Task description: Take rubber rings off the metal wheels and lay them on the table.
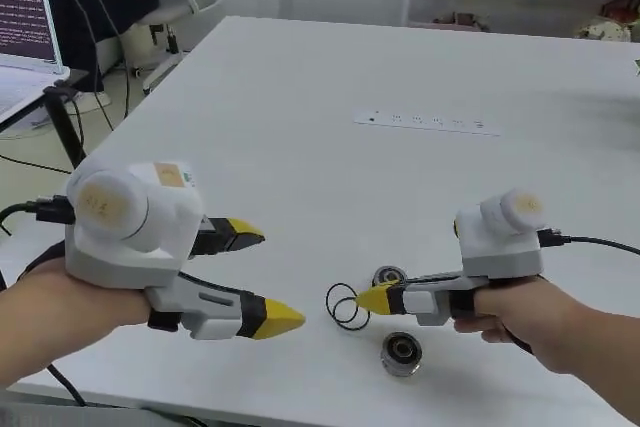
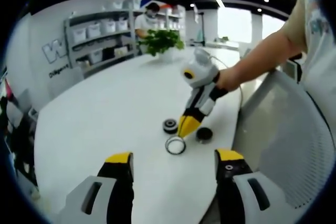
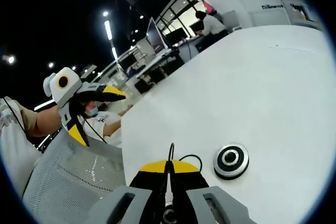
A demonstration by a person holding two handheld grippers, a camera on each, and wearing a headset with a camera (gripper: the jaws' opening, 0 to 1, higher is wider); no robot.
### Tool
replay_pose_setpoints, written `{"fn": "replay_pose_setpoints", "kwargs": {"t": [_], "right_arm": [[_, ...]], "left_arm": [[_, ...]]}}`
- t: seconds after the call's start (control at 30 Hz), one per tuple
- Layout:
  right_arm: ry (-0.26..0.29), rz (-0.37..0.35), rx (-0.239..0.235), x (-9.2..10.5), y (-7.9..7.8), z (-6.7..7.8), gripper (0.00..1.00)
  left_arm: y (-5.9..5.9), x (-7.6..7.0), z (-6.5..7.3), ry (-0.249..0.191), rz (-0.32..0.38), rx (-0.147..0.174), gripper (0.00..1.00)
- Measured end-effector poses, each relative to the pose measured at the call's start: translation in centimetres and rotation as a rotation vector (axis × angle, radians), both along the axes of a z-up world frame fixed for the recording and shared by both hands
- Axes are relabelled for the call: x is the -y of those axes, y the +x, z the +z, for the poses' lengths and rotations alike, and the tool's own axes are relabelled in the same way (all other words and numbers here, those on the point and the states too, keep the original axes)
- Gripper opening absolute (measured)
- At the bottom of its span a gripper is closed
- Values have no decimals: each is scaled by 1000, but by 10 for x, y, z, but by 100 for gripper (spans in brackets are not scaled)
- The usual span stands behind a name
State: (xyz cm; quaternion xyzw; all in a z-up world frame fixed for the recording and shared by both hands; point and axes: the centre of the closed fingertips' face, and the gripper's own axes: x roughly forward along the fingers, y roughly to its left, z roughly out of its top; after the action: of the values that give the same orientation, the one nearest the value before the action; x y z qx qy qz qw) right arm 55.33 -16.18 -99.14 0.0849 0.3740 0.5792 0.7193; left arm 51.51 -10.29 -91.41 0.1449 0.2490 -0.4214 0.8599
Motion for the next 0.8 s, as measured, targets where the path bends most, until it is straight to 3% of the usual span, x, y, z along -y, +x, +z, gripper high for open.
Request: {"fn": "replay_pose_setpoints", "kwargs": {"t": [0.67, 0.8], "right_arm": [[-77, -59, 4, 12, 9, -20, 0], [-84, -62, 16, 13, 10, -20, 5]], "left_arm": [[1, 1, -5, -5, 0, -21, 62], [2, 1, -5, -6, 1, -25, 62]]}}
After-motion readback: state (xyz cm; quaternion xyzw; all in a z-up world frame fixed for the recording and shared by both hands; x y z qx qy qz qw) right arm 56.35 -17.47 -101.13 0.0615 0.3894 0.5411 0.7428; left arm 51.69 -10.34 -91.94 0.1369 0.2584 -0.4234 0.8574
